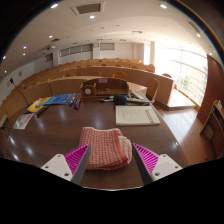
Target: Fold towel
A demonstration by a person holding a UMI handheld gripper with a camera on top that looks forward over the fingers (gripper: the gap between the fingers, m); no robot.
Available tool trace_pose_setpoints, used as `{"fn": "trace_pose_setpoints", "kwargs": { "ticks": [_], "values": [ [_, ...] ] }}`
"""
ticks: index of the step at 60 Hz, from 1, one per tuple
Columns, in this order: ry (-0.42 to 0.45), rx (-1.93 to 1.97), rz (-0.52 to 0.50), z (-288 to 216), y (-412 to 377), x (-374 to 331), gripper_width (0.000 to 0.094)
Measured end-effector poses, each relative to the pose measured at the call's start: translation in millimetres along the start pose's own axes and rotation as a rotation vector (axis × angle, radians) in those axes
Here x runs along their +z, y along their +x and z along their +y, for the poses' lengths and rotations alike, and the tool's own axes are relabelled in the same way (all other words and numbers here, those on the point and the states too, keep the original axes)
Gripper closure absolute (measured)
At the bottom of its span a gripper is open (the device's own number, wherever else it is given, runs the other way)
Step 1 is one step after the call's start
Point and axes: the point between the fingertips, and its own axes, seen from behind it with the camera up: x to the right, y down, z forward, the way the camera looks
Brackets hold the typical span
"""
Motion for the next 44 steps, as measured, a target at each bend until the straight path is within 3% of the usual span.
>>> {"fn": "trace_pose_setpoints", "kwargs": {
  "ticks": [28, 44],
  "values": [
    [0.024, -0.027, 0.087, 70, -111, -192, 0.009],
    [0.025, -0.041, 0.108, 100, -131, -249, 0.009]
  ]
}}
